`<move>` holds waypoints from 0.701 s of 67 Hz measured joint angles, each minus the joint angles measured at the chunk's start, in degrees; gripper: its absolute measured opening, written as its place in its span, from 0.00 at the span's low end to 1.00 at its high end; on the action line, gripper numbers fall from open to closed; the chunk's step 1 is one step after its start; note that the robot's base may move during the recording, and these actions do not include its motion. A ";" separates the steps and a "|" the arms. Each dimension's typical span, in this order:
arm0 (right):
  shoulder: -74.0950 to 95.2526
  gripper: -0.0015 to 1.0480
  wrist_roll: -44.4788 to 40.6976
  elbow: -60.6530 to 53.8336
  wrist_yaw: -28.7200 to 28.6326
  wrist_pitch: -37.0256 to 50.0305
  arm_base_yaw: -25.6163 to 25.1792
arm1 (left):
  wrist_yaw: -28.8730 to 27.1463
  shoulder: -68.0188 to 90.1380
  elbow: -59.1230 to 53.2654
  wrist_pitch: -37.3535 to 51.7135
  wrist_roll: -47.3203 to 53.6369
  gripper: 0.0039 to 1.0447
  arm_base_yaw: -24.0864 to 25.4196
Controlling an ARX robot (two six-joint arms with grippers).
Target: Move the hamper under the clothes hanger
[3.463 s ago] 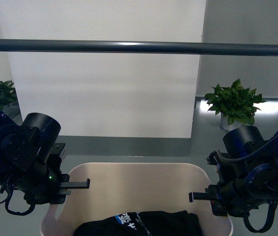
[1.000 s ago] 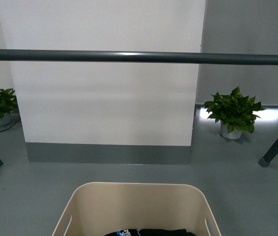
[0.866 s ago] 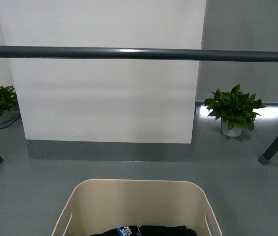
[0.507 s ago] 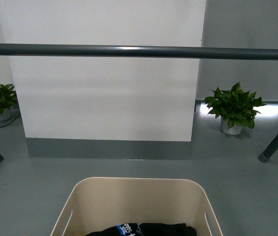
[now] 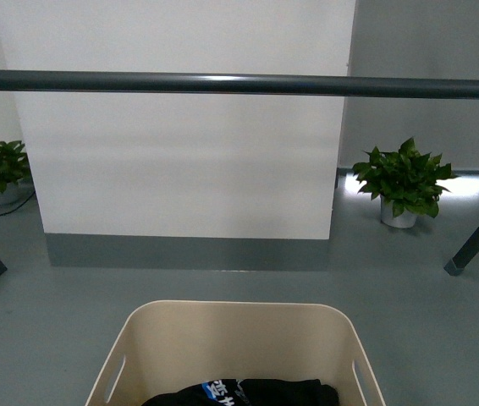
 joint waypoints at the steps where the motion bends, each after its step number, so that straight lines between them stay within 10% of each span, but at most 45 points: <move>1: -0.94 0.02 0.00 -0.04 0.02 -0.77 0.00 | 0.00 -0.31 -0.55 0.77 0.00 0.03 0.00; 47: -24.20 0.02 0.00 -0.46 0.00 -22.21 0.00 | -0.02 -21.18 -1.46 -18.32 0.04 0.03 0.00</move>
